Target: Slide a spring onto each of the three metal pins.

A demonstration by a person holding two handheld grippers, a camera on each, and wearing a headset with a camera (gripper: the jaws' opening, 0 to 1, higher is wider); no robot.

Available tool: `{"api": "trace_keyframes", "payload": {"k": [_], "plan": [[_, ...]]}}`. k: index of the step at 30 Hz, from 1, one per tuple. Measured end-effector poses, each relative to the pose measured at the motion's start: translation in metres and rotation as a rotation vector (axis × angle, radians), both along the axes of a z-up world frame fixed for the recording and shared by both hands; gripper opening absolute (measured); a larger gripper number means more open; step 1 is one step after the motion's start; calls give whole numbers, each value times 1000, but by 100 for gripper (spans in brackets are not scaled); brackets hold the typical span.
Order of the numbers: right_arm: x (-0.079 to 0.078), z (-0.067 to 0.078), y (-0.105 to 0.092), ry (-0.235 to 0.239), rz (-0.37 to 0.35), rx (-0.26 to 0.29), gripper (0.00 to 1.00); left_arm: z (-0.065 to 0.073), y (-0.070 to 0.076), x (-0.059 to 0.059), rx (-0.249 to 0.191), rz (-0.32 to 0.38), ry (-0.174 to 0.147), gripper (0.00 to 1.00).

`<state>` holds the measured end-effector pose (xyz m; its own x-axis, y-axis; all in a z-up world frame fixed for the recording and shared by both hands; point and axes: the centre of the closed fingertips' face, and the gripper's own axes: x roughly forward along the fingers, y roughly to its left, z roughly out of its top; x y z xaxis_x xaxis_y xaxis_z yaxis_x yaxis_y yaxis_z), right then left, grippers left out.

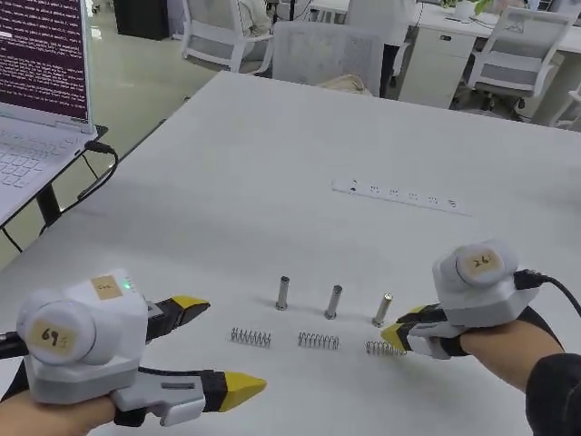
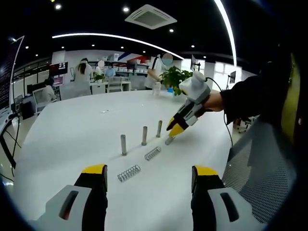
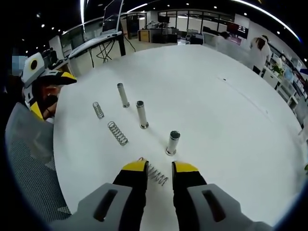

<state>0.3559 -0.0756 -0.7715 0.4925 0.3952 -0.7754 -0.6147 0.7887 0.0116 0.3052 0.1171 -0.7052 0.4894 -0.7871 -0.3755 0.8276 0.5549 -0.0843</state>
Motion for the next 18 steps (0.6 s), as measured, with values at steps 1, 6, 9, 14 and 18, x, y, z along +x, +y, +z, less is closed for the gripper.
{"api": "trace_keyframes", "payload": {"k": [1, 6, 9, 14, 18], "plan": [[-2, -3, 1, 12, 12, -2, 18, 0, 0, 0, 1, 0, 0, 67], [-8, -10, -1, 35, 38, -18, 19, 0, 0, 0, 3, 0, 1, 67], [-12, -14, -2, 49, 58, -26, 18, 0, 0, 0, 3, 0, 1, 67], [-20, -19, -2, 68, 96, -54, 15, 0, 0, -1, 3, 0, 1, 67], [-25, -22, 0, 77, 114, -69, 14, 0, 0, -1, 1, -1, 3, 66]]}}
